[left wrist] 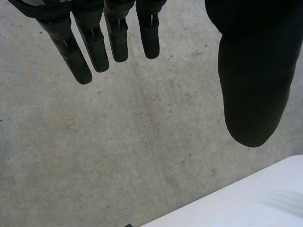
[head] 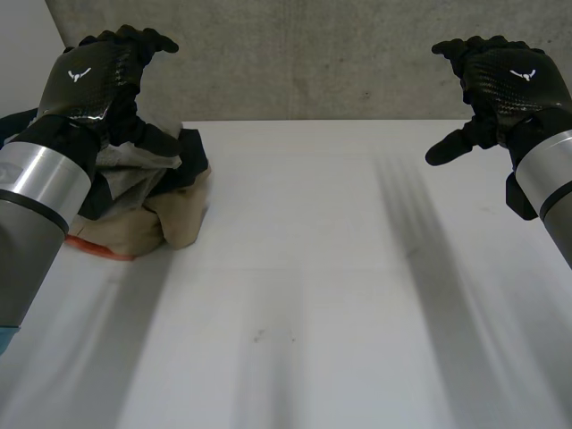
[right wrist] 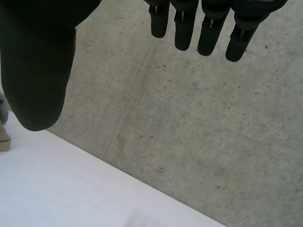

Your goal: Fold the laundry.

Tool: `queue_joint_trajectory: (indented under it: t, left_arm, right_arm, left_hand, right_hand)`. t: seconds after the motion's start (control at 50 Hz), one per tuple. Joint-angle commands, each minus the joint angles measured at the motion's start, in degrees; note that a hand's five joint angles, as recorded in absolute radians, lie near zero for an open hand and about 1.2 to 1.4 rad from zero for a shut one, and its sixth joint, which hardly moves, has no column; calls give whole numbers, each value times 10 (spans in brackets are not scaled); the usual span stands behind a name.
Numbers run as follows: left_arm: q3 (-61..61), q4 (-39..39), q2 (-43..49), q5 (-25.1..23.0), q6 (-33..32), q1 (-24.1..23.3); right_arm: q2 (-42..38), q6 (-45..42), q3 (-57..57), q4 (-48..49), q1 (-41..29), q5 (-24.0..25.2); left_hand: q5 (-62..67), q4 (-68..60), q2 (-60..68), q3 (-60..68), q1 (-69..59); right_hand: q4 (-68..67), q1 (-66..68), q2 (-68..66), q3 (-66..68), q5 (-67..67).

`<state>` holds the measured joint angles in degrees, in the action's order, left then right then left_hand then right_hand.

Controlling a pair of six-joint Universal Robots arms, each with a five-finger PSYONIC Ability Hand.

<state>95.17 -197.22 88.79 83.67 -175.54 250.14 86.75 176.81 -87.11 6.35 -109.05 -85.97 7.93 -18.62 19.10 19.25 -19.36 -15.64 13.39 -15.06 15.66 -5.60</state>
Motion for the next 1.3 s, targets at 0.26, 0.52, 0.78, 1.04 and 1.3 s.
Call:
queue_joint_trajectory:
  t: [0.26,0.52,0.78,1.04,1.3]
  left_arm:
    - [-31,-4,41,-1,-2,14]
    - [-146,-33,278,-2,-201,103]
    - [-197,-51,330,-3,-228,136]
    - [-187,-51,157,-4,-55,-8]
    - [-267,-47,342,-6,-58,-252]
  right_arm:
    - [-1,-1,0,0,-2,3]
    - [-3,-17,1,0,-1,7]
    - [-9,-36,1,1,0,9]
    - [-4,-45,12,1,23,8]
    - [2,-45,24,-6,53,8]
  left_hand:
    - [-77,84,-89,-90,91]
    - [-79,86,-91,-92,94]
    - [621,-614,609,607,-606]
    - [621,-614,609,608,-606]
    - [621,-614,609,608,-606]
  right_hand:
    - [56,-34,51,-57,56]
    - [56,-34,51,-57,56]
    - [56,-34,51,-57,56]
    - [56,-34,51,-57,56]
    - [56,-34,51,-57,56]
